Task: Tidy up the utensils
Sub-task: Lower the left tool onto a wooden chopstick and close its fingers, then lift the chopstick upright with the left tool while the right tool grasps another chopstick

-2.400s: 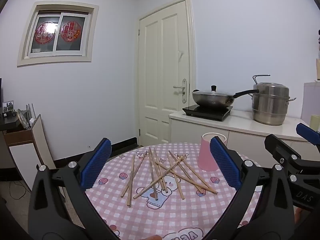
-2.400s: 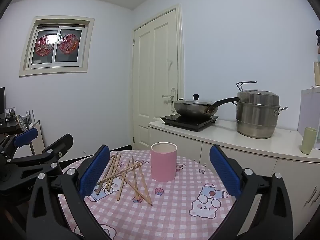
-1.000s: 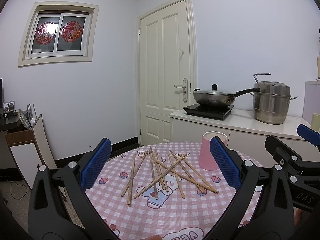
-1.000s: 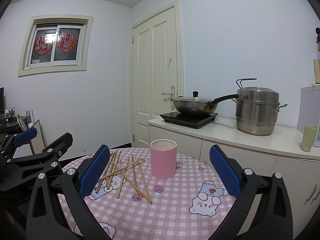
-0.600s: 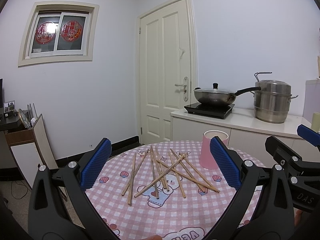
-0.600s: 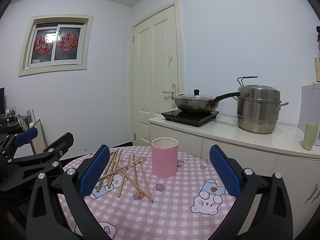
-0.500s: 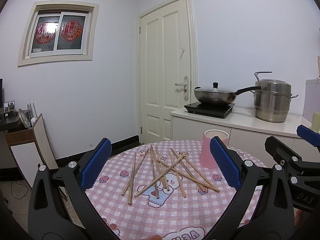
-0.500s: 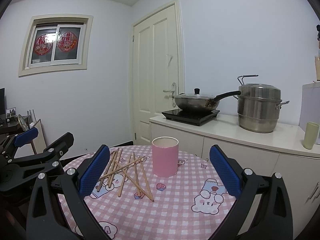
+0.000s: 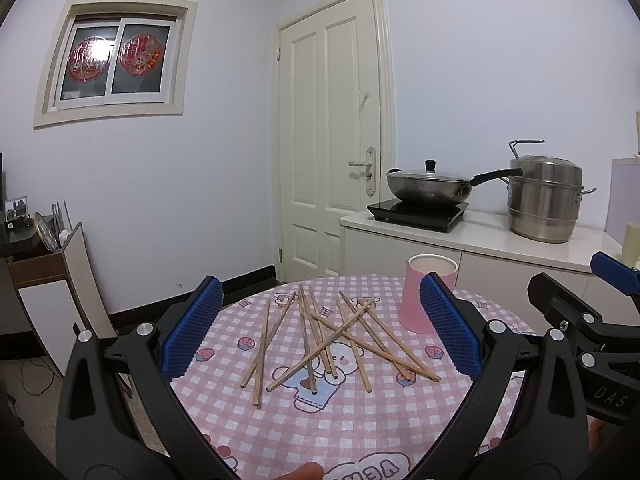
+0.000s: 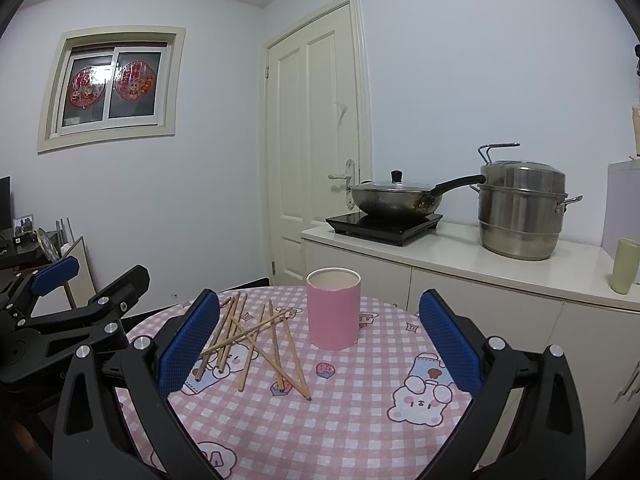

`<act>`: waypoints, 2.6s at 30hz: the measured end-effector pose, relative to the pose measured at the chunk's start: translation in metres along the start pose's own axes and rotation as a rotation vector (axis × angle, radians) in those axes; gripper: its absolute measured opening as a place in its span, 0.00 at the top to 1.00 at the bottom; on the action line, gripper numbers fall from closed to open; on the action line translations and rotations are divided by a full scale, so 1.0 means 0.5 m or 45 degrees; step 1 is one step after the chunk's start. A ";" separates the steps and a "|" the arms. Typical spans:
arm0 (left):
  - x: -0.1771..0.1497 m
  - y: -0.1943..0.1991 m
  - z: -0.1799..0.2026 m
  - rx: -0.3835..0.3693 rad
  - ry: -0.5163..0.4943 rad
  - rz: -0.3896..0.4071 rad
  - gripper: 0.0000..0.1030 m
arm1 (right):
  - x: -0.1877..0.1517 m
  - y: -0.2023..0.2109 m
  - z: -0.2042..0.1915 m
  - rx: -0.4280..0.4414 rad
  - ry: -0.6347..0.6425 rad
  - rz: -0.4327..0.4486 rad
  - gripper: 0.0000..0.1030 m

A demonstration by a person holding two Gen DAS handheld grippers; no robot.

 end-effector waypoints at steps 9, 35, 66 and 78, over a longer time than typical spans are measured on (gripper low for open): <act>-0.019 -0.055 -0.017 -0.004 -0.007 -0.088 0.06 | -0.019 -0.062 -0.012 0.083 -0.018 -0.110 0.07; -0.174 -0.438 0.037 -0.389 -0.198 -0.889 0.42 | -0.146 -0.297 -0.004 0.164 0.123 -0.528 0.18; -0.101 -0.444 -0.010 -0.334 -0.127 -0.808 0.95 | -0.155 -0.376 -0.112 0.340 0.345 -0.639 0.45; -0.056 -0.392 -0.082 -0.349 -0.040 -0.719 0.95 | -0.225 -0.511 -0.238 0.450 0.559 -0.896 0.70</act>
Point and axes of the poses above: each gripper's, at about its wrist camera, not at the fingertips, and y roughly against the way its jaws point, z to its right, x to its top, the point moved 8 cm from there along -y, roughly the way its jaws point, and after that the axes turned 1 degree about -x, right-handed, at the moved point
